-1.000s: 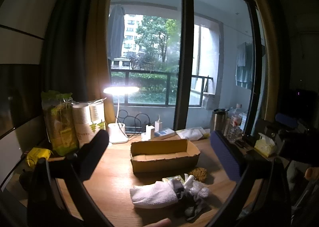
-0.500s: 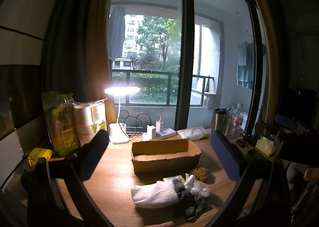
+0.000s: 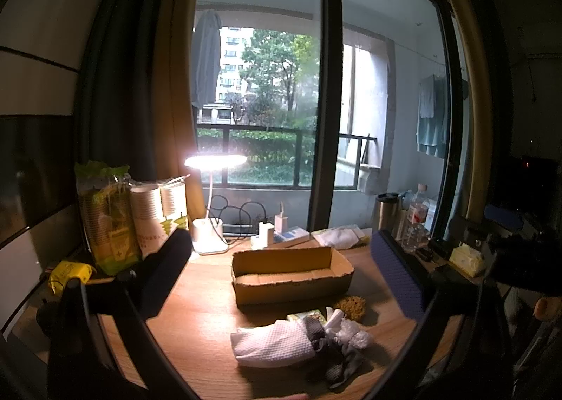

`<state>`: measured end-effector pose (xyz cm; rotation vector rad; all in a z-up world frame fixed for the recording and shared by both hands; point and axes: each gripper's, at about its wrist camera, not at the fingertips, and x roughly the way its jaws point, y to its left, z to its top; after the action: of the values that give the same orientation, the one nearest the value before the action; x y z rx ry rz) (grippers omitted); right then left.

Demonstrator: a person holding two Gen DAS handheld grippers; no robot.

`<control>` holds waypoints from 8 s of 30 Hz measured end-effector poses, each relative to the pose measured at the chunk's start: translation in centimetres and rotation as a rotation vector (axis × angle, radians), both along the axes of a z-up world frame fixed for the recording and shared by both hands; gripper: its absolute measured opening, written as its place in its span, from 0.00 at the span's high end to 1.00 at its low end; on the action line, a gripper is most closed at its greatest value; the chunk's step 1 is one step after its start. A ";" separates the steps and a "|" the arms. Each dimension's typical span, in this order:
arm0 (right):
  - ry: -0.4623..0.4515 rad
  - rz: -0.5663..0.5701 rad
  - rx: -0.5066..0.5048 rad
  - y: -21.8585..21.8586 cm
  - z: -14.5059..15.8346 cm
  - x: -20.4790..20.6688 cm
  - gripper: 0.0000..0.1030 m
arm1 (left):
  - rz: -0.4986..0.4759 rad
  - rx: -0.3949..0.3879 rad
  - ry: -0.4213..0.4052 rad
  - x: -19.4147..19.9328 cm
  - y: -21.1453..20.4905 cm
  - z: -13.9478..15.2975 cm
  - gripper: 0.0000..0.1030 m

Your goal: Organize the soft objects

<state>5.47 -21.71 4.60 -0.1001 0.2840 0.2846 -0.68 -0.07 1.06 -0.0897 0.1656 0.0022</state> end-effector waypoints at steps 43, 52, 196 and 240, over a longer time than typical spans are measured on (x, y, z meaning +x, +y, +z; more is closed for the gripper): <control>0.008 -0.001 -0.001 -0.5 -0.2 0.4 0.00 | -0.006 0.002 0.000 0.0 -0.6 0.0 0.01; 0.084 -0.013 -0.013 -0.8 -2.6 3.1 0.00 | 0.006 -0.002 0.086 3.2 -0.4 -2.2 0.01; 0.458 0.193 -0.066 2.1 -14.0 27.4 0.52 | -0.155 -0.099 0.454 29.8 -3.4 -12.8 0.72; 0.447 0.122 -0.129 2.8 -13.4 25.0 0.37 | -0.140 -0.066 0.517 28.3 -3.3 -13.3 0.37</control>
<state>30.46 -18.95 -8.82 -0.1816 0.7425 0.4090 27.66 -3.33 -12.28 -0.1422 0.6882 -0.1208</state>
